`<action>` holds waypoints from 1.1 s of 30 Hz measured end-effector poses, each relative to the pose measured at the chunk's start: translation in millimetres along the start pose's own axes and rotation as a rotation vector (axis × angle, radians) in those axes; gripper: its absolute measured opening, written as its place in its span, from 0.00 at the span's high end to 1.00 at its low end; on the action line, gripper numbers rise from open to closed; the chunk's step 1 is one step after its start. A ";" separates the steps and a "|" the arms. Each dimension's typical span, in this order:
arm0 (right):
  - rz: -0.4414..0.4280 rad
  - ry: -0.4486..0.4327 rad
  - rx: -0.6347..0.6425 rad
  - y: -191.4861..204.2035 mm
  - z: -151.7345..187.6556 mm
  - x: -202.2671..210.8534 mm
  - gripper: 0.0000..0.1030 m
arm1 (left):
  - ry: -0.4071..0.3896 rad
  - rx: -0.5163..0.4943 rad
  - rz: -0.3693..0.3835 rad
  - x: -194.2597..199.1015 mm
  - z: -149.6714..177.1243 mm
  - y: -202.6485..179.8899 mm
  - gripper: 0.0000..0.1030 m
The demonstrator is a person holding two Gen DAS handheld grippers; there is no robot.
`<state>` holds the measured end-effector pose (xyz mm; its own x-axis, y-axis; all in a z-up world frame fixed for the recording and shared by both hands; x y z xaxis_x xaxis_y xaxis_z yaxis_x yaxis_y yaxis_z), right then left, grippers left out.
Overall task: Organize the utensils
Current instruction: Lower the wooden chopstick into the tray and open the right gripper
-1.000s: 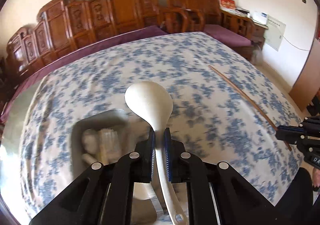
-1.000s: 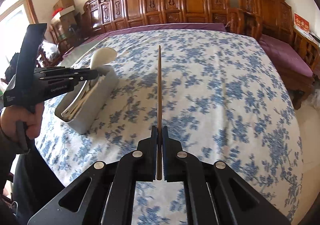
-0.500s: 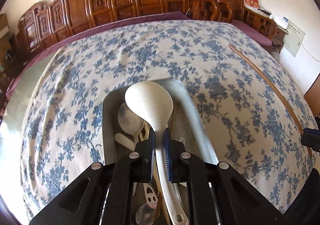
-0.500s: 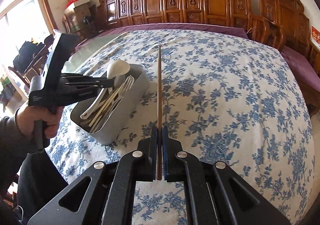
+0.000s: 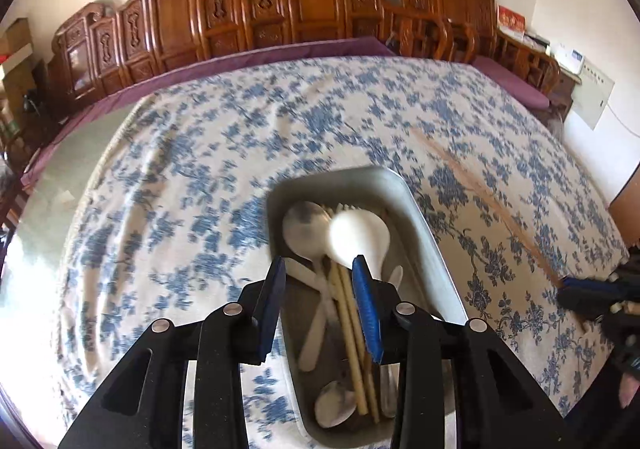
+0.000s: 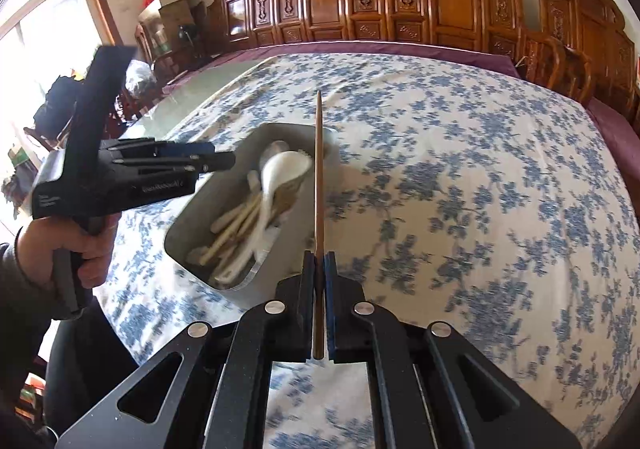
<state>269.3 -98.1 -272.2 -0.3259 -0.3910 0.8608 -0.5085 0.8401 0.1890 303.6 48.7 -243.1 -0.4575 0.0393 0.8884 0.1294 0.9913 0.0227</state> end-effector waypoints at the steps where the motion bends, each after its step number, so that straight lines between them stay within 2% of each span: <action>1: -0.004 0.004 0.004 6.0 -1.5 -3.5 0.94 | -0.006 0.002 -0.003 3.7 -0.7 3.0 0.68; 10: -0.042 0.054 0.014 45.9 -17.2 -41.5 0.94 | -0.032 0.022 -0.041 30.8 3.4 38.6 0.68; 18: -0.004 0.120 0.004 52.9 -25.5 -75.2 0.94 | -0.044 0.045 -0.044 38.9 6.3 58.5 0.68; 27: -0.019 0.122 0.001 55.4 -24.4 -89.0 0.93 | -0.051 0.058 -0.035 36.9 5.4 63.4 0.68; 33: -0.028 0.093 0.017 58.5 -27.6 -81.9 0.93 | -0.048 0.054 -0.031 34.1 8.1 59.3 0.68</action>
<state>288.2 -6.5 -318.6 -0.2369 -0.3768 0.8955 -0.5301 0.8226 0.2059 288.6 109.8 -215.1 -0.5023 0.0132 0.8646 0.0672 0.9975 0.0238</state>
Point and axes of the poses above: each gripper's, at about its wrist camera, not at the fingertips, and x roughly against the way its jaws point, y to its left, z to its underside, the point moved 9 cm from there along -x, roughly the way its jaws point, and after that the axes turned 12 degrees about y, right-handed, at the moved point
